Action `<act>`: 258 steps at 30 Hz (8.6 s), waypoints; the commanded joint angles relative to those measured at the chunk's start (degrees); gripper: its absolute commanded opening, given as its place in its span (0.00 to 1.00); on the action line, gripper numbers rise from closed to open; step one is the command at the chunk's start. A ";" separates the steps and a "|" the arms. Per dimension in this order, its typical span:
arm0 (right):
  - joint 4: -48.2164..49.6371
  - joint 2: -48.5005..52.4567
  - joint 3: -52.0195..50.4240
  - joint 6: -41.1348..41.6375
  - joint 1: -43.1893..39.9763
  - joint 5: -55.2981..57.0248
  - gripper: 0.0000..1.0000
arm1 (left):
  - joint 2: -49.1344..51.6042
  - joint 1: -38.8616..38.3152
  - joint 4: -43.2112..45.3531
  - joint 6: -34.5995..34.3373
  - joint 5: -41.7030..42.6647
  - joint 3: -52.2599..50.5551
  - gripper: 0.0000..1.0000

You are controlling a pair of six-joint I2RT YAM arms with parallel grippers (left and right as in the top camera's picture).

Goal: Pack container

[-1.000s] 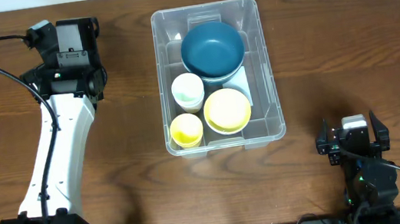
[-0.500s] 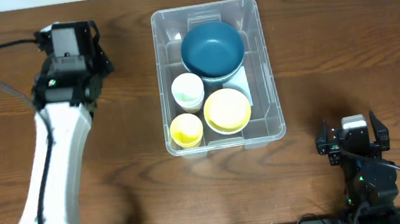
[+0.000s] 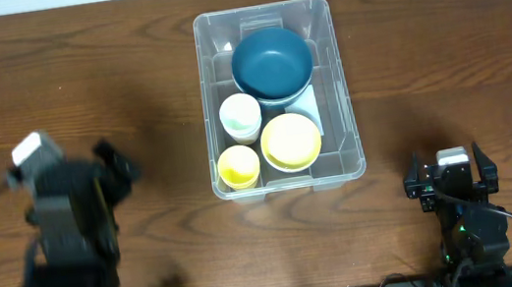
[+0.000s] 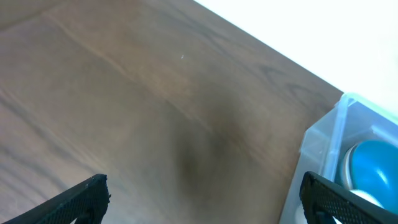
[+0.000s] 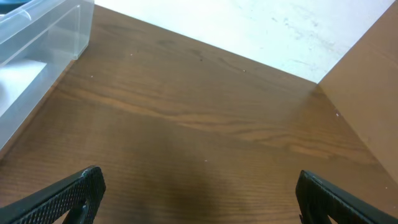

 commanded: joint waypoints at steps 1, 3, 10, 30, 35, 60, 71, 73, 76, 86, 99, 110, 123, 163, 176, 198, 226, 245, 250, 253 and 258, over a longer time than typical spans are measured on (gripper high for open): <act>0.07 0.02 -0.20 -0.63 -0.24 -0.22 0.99 | -10.38 -0.17 1.18 -2.45 -0.33 -9.35 0.98; 0.07 0.02 -0.20 -0.63 -0.24 -0.22 0.99 | -16.68 -0.17 2.19 -2.45 -1.42 -14.01 0.98; 0.07 0.02 -0.20 -0.63 -0.24 -0.22 0.99 | -28.15 -0.17 5.31 -4.50 -4.87 -25.05 0.98; 0.07 0.02 -0.20 -0.63 -0.24 -0.22 0.99 | -25.27 -0.17 39.10 13.33 9.97 -48.37 0.98; 0.07 0.02 -0.20 -0.63 -0.24 -0.22 0.99 | -20.35 -0.15 42.29 16.50 13.25 -49.03 0.98; 0.07 0.02 -0.20 -0.63 -0.24 -0.22 0.99 | -12.28 -0.13 49.55 21.49 18.21 -49.03 0.98; 0.07 0.02 -0.20 -0.63 -0.24 -0.22 0.99 | -21.00 -0.13 46.38 23.39 22.75 -49.00 0.98; 0.07 0.02 -0.20 -0.63 -0.24 -0.22 0.99 | -23.32 -0.13 44.22 23.39 22.71 -49.00 0.98; 0.07 0.02 -0.20 -0.63 -0.24 -0.22 0.99 | -27.26 -0.13 40.09 24.28 22.71 -48.72 0.98; 0.07 0.02 -0.20 -0.63 -0.24 -0.22 0.99 | -38.82 -0.13 25.64 24.65 25.86 -46.42 0.98; 0.07 0.02 -0.20 -0.63 -0.24 -0.22 0.99 | -41.20 -0.13 20.39 24.46 25.77 -46.49 0.98; 0.07 0.02 -0.20 -0.63 -0.24 -0.22 0.99 | -41.13 -0.13 19.23 25.77 14.32 -46.49 0.98; 0.07 0.02 -0.20 -0.63 -0.24 -0.22 0.99 | -41.11 -0.13 12.85 25.73 5.49 -46.53 0.98; -0.15 0.02 -0.20 5.79 -0.24 -15.67 0.99 | -41.11 -0.13 12.76 25.73 5.49 -46.56 0.98; -0.15 0.02 -0.20 5.79 -0.24 -15.65 0.99 | -41.11 -0.13 12.76 25.73 5.49 -46.56 0.98; -0.15 0.02 -0.20 5.79 -0.24 -15.65 0.99 | -41.11 -0.13 12.76 25.73 5.49 -46.56 0.98; -0.15 0.02 -0.20 5.79 -0.24 -15.65 0.99 | -41.11 -0.13 12.76 25.73 5.49 -46.56 0.98; -0.15 0.02 -0.20 5.79 -0.24 -15.65 0.99 | -41.11 -0.13 12.76 25.73 5.49 -46.56 0.98; -0.15 0.02 -0.20 5.79 -0.24 -15.67 0.99 | -41.11 -0.13 12.76 25.73 5.49 -46.56 0.98; -0.15 0.02 -0.20 5.79 -0.24 -15.67 0.99 | -41.11 -0.13 12.76 25.73 5.49 -46.56 0.98; -0.15 0.02 -0.20 5.79 -0.24 -15.67 0.99 | -41.13 -0.13 12.76 25.73 5.49 -46.56 0.98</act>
